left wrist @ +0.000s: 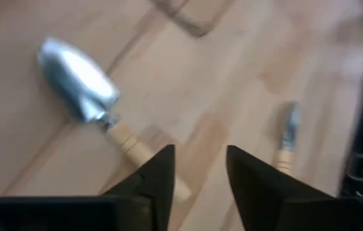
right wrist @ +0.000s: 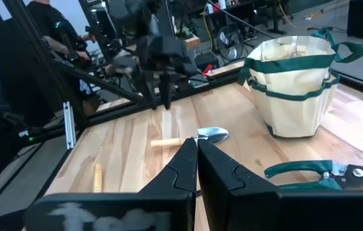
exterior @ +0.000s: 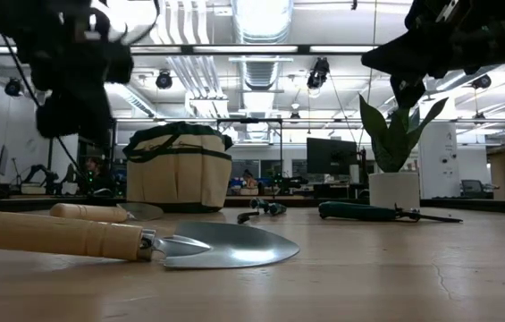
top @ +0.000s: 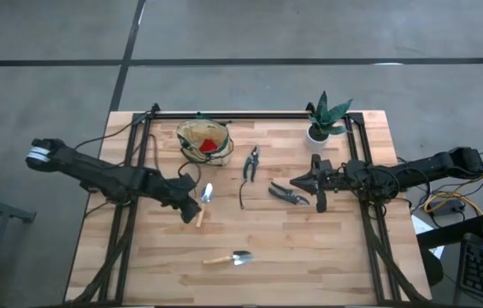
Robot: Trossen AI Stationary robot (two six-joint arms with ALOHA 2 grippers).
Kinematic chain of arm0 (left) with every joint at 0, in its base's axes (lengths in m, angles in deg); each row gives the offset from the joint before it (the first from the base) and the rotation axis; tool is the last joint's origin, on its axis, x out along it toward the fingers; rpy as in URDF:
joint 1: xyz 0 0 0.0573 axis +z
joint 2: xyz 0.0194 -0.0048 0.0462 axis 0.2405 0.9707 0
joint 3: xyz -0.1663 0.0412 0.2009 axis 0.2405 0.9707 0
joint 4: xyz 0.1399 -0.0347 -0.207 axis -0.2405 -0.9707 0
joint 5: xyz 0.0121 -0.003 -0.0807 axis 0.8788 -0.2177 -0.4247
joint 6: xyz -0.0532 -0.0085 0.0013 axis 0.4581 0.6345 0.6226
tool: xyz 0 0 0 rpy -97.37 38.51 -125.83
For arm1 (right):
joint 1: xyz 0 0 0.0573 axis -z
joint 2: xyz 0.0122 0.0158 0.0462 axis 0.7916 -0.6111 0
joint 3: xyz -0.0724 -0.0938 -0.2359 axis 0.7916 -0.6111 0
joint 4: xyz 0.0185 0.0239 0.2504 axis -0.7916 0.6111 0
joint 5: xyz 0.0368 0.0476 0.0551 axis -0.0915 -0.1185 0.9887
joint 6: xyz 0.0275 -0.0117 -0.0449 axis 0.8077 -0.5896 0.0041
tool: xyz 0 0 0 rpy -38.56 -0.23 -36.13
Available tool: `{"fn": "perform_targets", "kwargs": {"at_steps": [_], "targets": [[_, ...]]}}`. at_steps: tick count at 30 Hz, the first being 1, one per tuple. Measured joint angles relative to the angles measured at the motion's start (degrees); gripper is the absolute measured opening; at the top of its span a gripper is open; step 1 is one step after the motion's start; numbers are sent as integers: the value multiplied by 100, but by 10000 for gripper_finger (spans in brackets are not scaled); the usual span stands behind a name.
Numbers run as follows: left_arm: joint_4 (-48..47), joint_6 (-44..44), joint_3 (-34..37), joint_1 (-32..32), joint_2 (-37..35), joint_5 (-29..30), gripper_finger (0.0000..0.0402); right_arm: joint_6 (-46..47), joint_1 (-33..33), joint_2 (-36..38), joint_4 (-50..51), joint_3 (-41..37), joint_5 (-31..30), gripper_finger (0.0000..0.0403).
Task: Pick & Place Garden tools in Gardening bag
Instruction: Put the top trowel into the gardening bag
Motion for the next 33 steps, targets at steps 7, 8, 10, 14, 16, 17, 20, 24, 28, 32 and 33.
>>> {"fn": "perform_targets", "kwargs": {"at_steps": [7, 8, 10, 14, 16, 17, 20, 24, 28, 32, 33], "targets": [[-8, 647, 34, -2, 728, -113, 194, 0, 0, -2, 1, 0, -1, 8], [-8, 710, 34, -2, 787, -113, 194, 0, 0, -2, 0, 0, -1, 8], [-6, 730, 13, -2, 883, -113, 194, 0, 0, -2, -9, 0, -1, 8], [84, 711, -7, -2, 972, -112, 193, 0, 0, -4, -31, 0, -1, 8], [117, 697, -11, -2, 1016, -105, 193, 0, 0, -7, -31, 0, -3, 8], [106, 698, -11, -2, 1039, -97, 193, -1, 0, -7, -31, 0, -3, 8], [113, 720, -5, -2, 1111, -94, 193, 0, 0, -7, -36, 0, -3, 8], [126, 748, 15, 0, 1206, -76, 193, 0, 0, -7, -42, 0, -3, 8], [168, 752, 17, -2, 1273, -76, 193, -2, 0, -7, -63, 0, -3, 8], [211, 752, 25, -1, 1333, -58, 193, -2, 0, -7, -170, 0, -8, 8], [241, 754, 30, 0, 1343, -56, 193, -2, 0, -7, -199, 0, -11, 8]]}}
